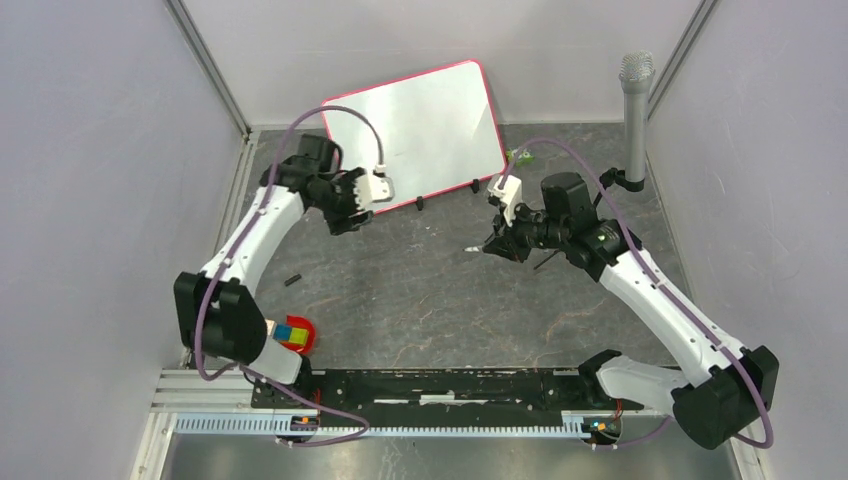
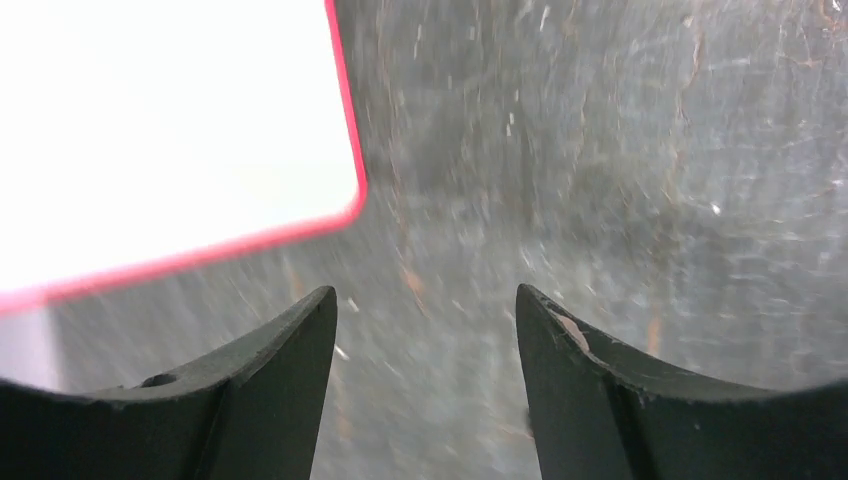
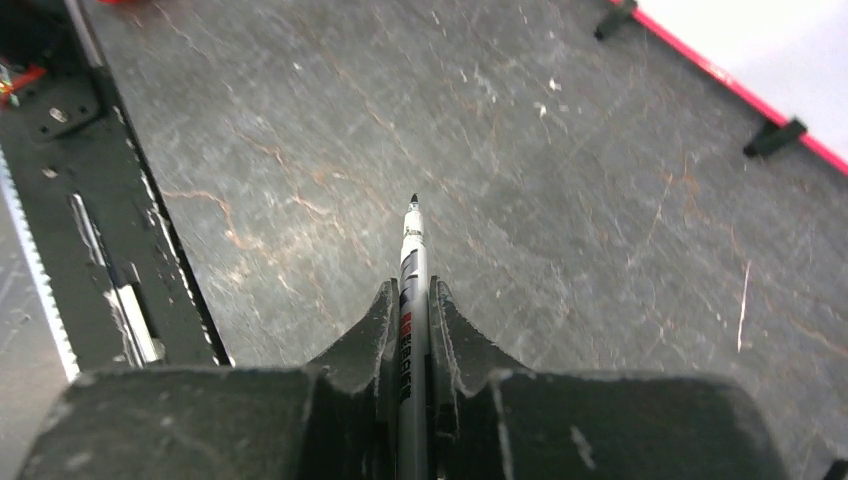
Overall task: Write a sentence on the whiteboard
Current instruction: Move the whiteboard to the center of the board, then write a sentence on the whiteboard.
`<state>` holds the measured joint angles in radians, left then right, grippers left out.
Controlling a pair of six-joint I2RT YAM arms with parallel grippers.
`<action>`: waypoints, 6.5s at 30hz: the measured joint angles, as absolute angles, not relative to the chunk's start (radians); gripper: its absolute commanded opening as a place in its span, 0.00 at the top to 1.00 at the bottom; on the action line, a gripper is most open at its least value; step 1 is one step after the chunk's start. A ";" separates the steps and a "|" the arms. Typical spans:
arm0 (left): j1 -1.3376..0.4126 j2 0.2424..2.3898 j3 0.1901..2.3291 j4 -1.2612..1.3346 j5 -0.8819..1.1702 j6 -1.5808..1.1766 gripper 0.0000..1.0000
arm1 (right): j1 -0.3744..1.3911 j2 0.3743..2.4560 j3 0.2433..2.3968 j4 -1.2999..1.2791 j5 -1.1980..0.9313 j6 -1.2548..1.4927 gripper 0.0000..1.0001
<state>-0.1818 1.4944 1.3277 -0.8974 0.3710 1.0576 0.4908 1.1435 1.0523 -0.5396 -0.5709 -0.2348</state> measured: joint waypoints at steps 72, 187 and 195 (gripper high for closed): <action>-0.975 1.927 1.444 -1.106 -0.154 1.975 0.98 | 0.366 0.963 0.976 -0.609 -0.561 -0.278 1.00; -0.289 1.871 1.756 -0.964 0.958 0.125 0.92 | 0.382 0.974 0.951 -0.547 -0.631 -0.297 1.00; -0.290 1.913 1.823 -1.066 0.940 0.210 0.42 | 0.382 0.982 0.951 -0.548 -0.651 -0.304 1.00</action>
